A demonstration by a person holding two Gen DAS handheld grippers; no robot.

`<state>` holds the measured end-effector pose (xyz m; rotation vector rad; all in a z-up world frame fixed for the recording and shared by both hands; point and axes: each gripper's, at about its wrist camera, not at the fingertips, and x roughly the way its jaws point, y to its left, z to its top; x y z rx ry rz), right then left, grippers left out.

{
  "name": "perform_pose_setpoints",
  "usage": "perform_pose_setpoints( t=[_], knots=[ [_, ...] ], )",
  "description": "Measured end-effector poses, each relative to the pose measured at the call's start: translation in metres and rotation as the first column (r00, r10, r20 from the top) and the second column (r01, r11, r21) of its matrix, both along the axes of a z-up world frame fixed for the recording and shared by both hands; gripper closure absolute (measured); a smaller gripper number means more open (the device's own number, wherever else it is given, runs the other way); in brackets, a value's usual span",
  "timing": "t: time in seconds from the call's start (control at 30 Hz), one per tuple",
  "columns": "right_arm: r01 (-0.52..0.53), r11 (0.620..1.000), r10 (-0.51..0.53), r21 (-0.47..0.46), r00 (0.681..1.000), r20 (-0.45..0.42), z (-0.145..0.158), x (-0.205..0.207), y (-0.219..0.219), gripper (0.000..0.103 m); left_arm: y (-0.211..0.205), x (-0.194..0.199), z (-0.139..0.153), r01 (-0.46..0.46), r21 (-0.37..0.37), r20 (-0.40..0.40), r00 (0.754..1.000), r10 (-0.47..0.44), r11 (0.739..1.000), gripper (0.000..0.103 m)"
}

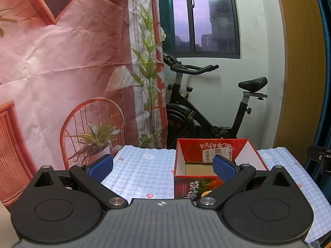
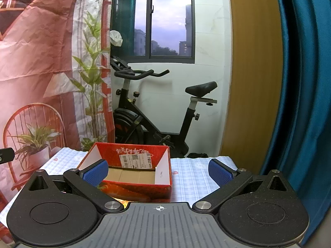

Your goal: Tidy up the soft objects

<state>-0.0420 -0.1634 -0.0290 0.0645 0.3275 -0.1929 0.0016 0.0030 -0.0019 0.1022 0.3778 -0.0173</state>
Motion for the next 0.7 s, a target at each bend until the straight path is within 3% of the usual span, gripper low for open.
perform_pose_setpoints(
  t=[0.7],
  knots=[
    [-0.001,1.0,0.001,0.01,1.0,-0.002,-0.0011,-0.0004,-0.0024,0.0,-0.0006,-0.0002,-0.0039,0.006,-0.004,0.001,1.0,-0.006,1.0,0.0]
  ],
)
